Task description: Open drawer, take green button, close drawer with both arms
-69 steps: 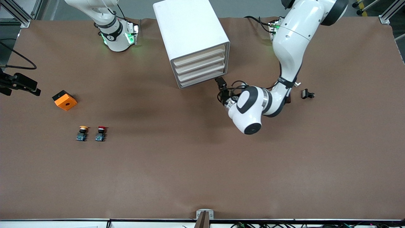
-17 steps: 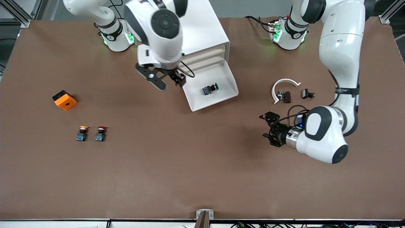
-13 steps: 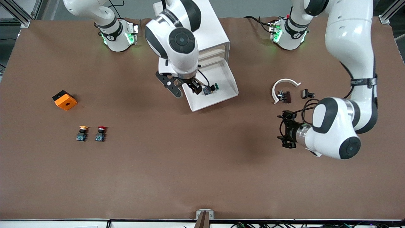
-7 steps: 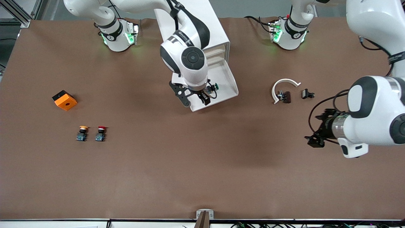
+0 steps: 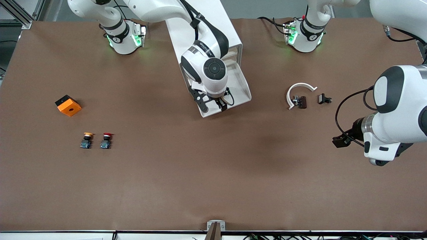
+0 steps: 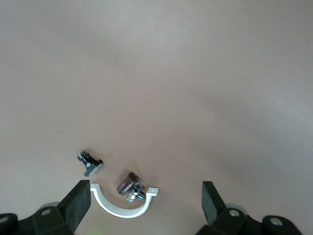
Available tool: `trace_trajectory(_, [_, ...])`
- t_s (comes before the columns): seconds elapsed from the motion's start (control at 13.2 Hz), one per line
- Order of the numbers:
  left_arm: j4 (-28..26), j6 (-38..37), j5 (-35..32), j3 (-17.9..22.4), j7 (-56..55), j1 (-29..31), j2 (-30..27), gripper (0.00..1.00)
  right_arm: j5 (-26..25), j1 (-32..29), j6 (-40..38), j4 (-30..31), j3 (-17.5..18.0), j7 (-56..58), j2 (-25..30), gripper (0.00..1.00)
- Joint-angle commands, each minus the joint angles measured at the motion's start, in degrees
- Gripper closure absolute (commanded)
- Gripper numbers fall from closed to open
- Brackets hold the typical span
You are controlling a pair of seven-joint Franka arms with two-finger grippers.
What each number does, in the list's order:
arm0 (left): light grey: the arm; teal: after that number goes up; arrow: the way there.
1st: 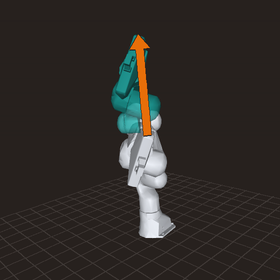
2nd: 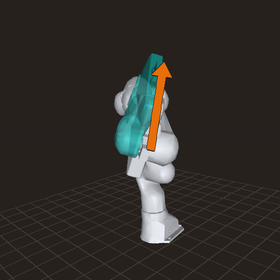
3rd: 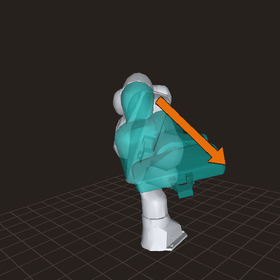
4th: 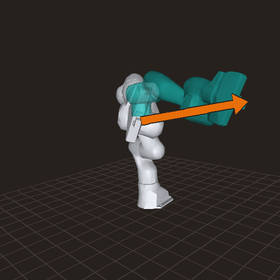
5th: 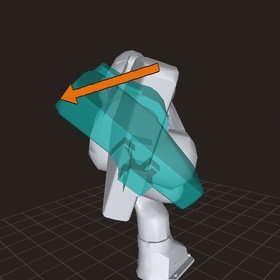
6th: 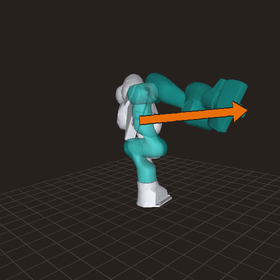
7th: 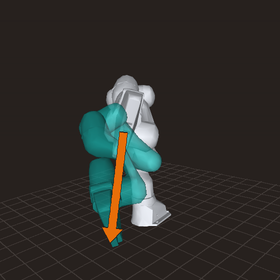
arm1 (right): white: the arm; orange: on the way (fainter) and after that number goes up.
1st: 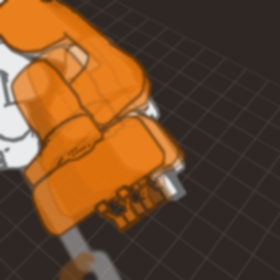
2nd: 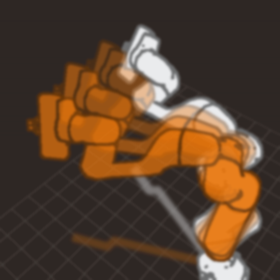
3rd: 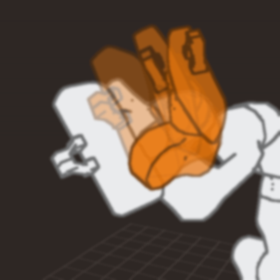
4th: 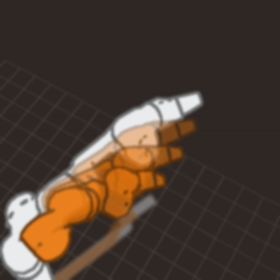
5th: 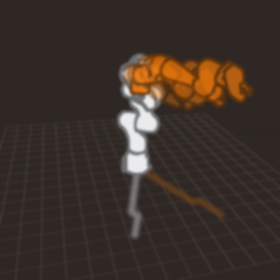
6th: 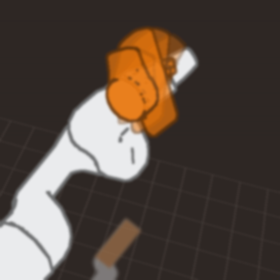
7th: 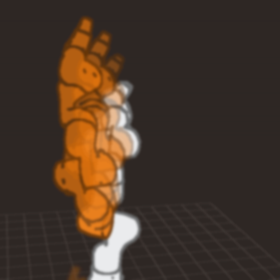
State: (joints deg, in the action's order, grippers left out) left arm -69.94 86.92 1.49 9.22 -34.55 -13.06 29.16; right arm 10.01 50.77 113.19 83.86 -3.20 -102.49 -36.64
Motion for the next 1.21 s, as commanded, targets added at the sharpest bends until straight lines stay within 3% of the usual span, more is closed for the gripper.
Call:
trace_trajectory(0.0, [-1.7, -0.1, -1.1, 0.2, 7.5, 0.2, -2.2, 0.0, 1.0, 0.9, -0.2, 1.0, -0.1, -0.8, -0.1, 0.0])
trace_trajectory(0.23, [-3.3, -0.1, -1.1, 0.1, 13.7, 0.8, -3.5, 0.0, 1.8, 1.4, 0.0, 0.9, -0.1, -0.8, -0.8, 0.0])
trace_trajectory(0.61, [-8.9, 2.5, -0.7, -0.5, 14.7, 0.3, -5.8, 0.0, 2.6, 2.5, 2.6, 0.9, -0.1, -0.7, -2.5, 0.0])
trace_trajectory(0.76, [-13.4, 6.2, -0.7, -1.7, 14.0, 0.1, -7.4, 0.0, 2.6, 2.4, 2.6, 0.9, -0.1, -0.7, -2.6, 0.19])
trace_trajectory(0.91, [-16.5, 9.2, -0.5, -3.1, 12.8, 0.1, -8.2, 0.0, 2.6, 2.1, 2.5, 0.9, -0.1, -0.5, -2.6, 0.31])
trace_trajectory(1.14, [-17.1, 9.8, -0.5, -4.9, 8.7, 0.0, -7.8, 0.0, 2.6, 2.0, 2.2, 0.7, -0.1, 0.0, -2.6, 0.74])
